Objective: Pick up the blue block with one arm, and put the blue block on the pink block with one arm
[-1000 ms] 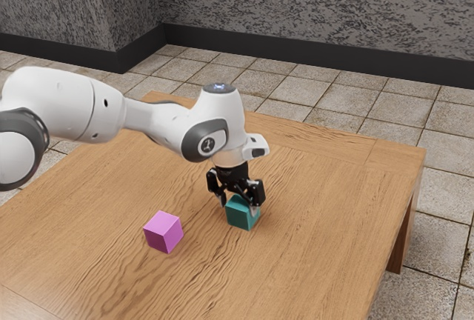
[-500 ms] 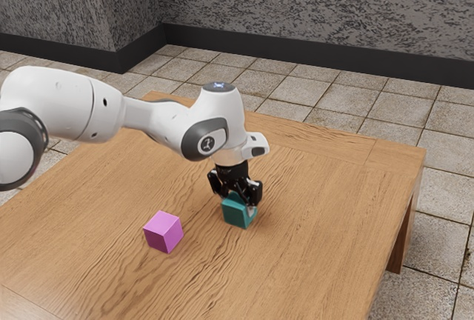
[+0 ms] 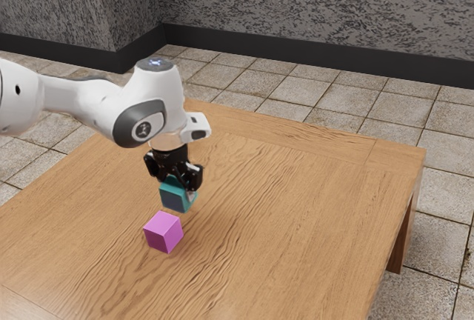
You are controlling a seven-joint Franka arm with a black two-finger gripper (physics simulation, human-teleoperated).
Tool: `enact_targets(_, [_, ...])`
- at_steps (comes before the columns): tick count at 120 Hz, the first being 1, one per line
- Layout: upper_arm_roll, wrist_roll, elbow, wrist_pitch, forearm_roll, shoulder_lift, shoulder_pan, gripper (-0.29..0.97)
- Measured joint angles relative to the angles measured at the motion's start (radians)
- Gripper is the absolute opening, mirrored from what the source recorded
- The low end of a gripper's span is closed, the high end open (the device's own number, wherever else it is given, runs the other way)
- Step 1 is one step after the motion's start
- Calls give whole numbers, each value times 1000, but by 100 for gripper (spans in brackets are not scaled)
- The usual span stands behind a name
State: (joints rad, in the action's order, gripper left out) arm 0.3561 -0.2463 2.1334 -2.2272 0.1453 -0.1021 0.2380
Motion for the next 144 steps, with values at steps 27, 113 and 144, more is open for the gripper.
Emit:
enact_targets(27, [-70,55,49,-30,-71,35,5,36])
enact_targets(113, [-118,207,172,-68,-136,125,-35,37])
enact_targets(144, [-137,249,175,-89,-142,120,11,36])
